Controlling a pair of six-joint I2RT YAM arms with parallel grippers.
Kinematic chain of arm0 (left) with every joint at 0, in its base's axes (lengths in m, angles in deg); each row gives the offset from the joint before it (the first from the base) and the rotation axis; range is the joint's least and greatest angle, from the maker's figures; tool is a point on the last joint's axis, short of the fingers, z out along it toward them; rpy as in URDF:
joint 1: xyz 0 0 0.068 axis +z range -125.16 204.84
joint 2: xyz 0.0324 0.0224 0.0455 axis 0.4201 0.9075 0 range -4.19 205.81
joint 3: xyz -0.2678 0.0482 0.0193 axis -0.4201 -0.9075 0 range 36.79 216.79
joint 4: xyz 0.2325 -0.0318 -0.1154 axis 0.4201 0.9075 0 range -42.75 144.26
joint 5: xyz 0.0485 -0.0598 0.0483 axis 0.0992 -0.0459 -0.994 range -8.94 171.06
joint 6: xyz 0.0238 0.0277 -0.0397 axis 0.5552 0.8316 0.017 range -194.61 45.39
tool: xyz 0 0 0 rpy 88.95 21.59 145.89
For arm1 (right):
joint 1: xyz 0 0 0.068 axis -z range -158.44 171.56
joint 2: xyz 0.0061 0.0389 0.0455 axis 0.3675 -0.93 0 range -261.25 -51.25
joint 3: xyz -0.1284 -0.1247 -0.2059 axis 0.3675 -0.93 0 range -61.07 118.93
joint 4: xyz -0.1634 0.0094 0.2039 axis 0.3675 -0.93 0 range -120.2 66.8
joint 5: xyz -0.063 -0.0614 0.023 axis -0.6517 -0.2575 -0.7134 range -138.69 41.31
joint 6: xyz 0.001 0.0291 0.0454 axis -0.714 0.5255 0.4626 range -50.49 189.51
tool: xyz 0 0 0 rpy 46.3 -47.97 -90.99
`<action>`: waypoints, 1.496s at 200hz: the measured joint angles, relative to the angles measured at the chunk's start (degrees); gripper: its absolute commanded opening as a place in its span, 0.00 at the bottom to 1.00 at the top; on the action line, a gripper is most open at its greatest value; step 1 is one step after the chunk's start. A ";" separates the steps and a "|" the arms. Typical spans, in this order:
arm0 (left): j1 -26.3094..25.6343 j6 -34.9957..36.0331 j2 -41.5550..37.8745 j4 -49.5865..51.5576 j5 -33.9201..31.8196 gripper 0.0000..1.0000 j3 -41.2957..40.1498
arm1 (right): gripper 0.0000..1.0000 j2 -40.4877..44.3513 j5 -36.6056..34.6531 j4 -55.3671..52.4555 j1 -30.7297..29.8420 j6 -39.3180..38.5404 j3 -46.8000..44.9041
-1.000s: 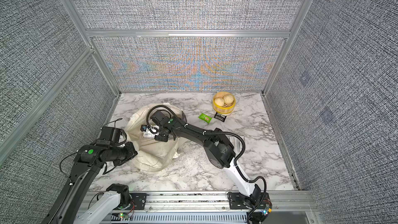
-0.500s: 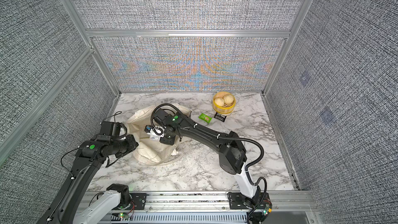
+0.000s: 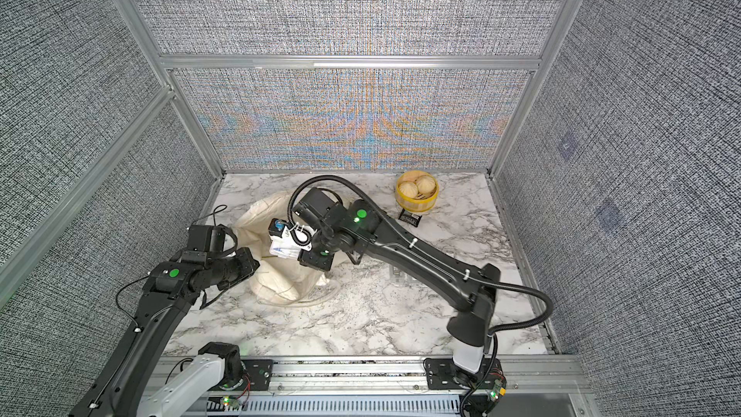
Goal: Take out the compass set from the canvas bag
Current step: Pick up the compass set from the canvas bag, then place the compass set at the center of the board.
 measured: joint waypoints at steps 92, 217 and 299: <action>0.31 2.12 -0.61 -2.43 4.66 0.00 -0.90 | 0.32 35.17 -8.31 -11.65 -0.85 46.99 -42.91; 0.37 7.23 0.24 -1.55 6.86 0.00 0.74 | 0.36 20.68 -7.82 11.96 -0.04 75.89 -68.81; 0.42 7.48 -1.49 -0.44 6.82 0.00 0.09 | 0.54 17.94 -6.69 16.55 1.77 77.26 -72.67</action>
